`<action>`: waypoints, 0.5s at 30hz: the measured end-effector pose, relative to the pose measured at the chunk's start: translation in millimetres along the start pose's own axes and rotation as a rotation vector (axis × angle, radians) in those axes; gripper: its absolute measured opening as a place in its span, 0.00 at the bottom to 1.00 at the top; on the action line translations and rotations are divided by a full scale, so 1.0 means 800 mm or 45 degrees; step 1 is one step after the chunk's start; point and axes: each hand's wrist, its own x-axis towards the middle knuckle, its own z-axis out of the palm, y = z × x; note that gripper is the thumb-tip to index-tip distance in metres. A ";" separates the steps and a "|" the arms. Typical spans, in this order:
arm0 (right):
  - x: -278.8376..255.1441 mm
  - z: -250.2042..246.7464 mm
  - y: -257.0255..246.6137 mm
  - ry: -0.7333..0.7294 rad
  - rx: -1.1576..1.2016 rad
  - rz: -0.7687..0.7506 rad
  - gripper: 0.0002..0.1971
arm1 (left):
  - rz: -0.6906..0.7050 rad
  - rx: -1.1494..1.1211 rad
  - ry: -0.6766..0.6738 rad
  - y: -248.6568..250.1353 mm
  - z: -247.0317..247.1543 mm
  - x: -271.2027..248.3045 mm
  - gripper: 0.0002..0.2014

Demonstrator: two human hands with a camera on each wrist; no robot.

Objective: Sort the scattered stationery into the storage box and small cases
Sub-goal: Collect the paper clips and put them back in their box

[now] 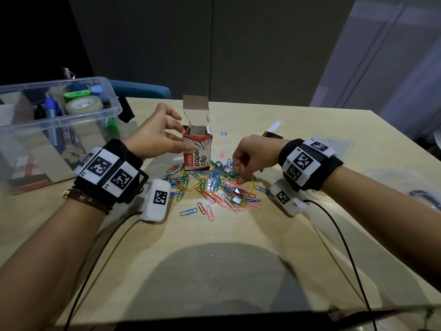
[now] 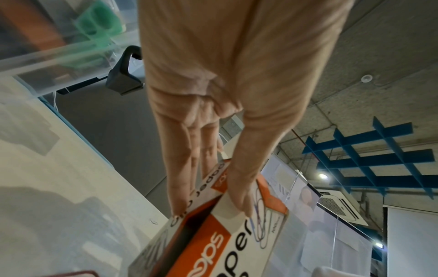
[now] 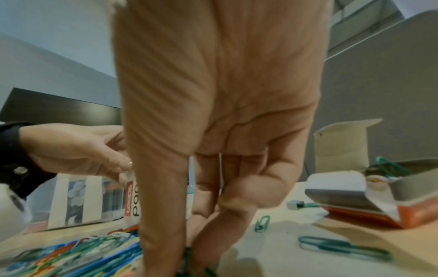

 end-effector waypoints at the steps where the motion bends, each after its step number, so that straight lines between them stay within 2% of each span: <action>1: 0.000 0.000 0.002 -0.009 0.011 0.005 0.12 | 0.000 0.001 -0.002 0.000 0.000 0.000 0.29; 7: -0.006 -0.005 0.013 0.057 0.157 0.017 0.10 | 0.000 0.014 -0.010 0.000 0.000 -0.001 0.29; 15: -0.020 -0.025 0.020 0.176 0.610 -0.032 0.12 | 0.000 0.003 -0.013 0.002 0.001 -0.002 0.29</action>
